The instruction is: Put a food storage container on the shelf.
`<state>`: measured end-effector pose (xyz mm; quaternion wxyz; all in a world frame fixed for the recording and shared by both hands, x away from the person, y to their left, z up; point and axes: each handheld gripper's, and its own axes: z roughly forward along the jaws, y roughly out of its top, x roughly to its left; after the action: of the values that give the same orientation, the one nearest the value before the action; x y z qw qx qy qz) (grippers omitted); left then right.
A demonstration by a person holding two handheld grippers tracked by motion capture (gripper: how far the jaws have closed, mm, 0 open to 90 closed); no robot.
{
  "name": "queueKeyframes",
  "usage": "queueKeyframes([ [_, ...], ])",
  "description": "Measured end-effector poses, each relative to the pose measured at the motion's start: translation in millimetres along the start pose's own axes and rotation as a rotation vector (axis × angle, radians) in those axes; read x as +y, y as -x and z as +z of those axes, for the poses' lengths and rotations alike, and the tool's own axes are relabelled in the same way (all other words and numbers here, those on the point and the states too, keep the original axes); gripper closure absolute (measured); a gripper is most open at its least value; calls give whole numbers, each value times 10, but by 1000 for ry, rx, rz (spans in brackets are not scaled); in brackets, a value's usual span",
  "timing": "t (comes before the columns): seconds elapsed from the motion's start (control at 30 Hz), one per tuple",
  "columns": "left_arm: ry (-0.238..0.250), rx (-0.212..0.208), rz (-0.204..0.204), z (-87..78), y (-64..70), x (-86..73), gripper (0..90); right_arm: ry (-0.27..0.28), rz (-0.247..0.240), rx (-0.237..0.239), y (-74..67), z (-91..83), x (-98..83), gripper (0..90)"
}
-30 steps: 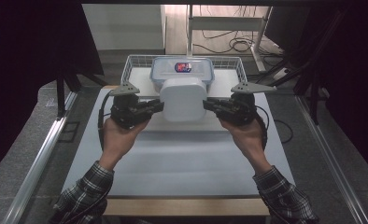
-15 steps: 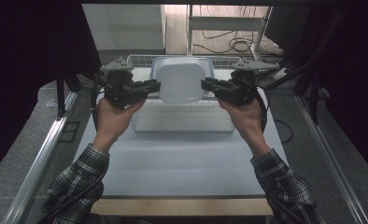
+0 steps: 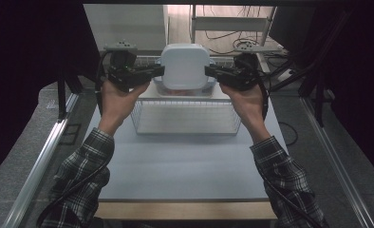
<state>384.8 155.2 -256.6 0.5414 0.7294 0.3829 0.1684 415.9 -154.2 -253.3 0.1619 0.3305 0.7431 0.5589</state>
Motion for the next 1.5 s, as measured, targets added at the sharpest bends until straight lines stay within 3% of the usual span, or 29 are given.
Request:
queueKeyframes([
  [0.33,7,-6,-27,97,-86,40,776,2,14,-23,52,88,46,729],
  [0.77,15,29,-35,207,-125,113,683,5,7,-51,67,195,124,663],
  [1.5,-32,35,-66,345,-215,206,600,-22,33,-58,144,307,216,591],
])
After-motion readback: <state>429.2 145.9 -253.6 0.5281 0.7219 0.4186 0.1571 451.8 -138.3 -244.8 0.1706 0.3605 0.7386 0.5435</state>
